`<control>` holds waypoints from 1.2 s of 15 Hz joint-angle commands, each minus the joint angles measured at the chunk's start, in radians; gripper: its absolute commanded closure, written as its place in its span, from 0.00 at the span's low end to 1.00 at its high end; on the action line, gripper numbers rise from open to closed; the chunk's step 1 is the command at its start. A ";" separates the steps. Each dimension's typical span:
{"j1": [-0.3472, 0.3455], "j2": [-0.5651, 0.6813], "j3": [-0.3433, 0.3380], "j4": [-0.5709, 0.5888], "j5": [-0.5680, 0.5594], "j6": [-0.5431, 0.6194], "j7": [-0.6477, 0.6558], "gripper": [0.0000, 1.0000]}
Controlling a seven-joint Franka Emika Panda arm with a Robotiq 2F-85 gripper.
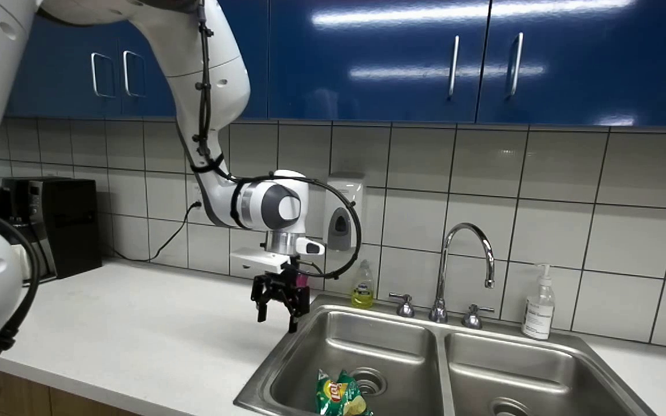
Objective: Put the pack of lays in the sink
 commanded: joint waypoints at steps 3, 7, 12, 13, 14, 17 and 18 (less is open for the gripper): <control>0.043 -0.205 0.059 -0.200 -0.031 -0.045 -0.024 0.00; 0.071 -0.326 0.088 -0.314 -0.035 -0.063 0.001 0.00; 0.089 -0.481 0.128 -0.430 -0.027 -0.099 0.022 0.00; 0.092 -0.509 0.135 -0.447 -0.024 -0.109 0.027 0.00; 0.080 -0.408 0.125 -0.386 -0.011 -0.078 -0.006 0.00; 0.083 -0.470 0.135 -0.426 -0.011 -0.087 -0.002 0.00; 0.083 -0.476 0.135 -0.430 -0.010 -0.088 -0.002 0.00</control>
